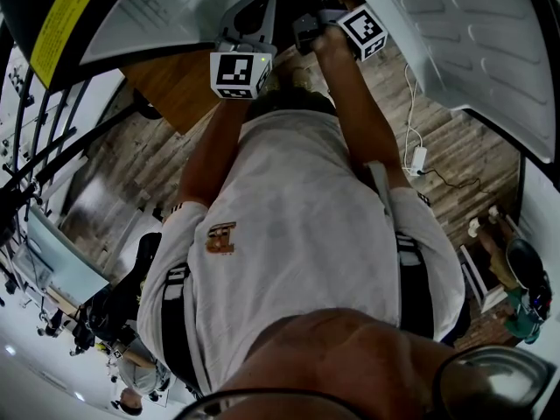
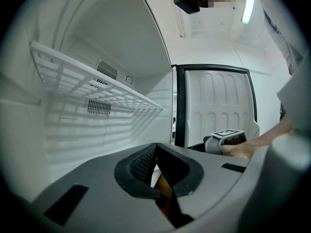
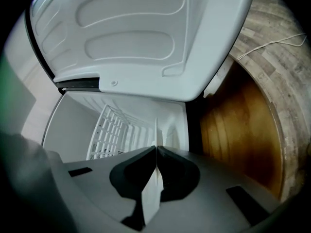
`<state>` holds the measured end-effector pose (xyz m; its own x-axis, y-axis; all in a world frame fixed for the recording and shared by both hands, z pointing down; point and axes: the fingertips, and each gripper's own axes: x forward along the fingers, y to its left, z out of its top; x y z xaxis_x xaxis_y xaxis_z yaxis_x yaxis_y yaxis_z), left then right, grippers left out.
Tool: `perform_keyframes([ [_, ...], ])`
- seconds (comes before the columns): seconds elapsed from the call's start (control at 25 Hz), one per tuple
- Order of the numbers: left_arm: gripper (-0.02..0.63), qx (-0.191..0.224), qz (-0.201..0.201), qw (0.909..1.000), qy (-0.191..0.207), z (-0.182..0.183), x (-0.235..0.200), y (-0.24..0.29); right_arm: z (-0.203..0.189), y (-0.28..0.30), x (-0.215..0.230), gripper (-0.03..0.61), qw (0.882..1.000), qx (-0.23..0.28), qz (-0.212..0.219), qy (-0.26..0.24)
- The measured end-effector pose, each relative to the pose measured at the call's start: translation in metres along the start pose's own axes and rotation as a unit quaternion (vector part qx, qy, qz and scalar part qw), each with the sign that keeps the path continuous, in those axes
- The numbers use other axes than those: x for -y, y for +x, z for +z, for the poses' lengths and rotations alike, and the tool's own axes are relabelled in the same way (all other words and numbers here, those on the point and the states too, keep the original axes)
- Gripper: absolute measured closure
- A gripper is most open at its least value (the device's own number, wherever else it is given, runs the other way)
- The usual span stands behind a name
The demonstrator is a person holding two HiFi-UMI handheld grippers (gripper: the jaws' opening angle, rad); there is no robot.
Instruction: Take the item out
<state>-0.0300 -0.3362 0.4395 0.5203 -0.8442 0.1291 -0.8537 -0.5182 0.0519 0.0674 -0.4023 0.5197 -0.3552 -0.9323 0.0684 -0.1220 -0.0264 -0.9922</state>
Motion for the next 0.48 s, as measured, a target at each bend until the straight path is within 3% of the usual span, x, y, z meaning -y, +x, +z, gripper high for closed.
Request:
perform_keyframes([
  [0.48, 0.595, 0.005, -0.012, 0.9999, -0.001, 0.005, 0.002, -0.004, -0.004, -0.034, -0.038, 0.541, 0.998, 0.003, 0.051, 0.032],
])
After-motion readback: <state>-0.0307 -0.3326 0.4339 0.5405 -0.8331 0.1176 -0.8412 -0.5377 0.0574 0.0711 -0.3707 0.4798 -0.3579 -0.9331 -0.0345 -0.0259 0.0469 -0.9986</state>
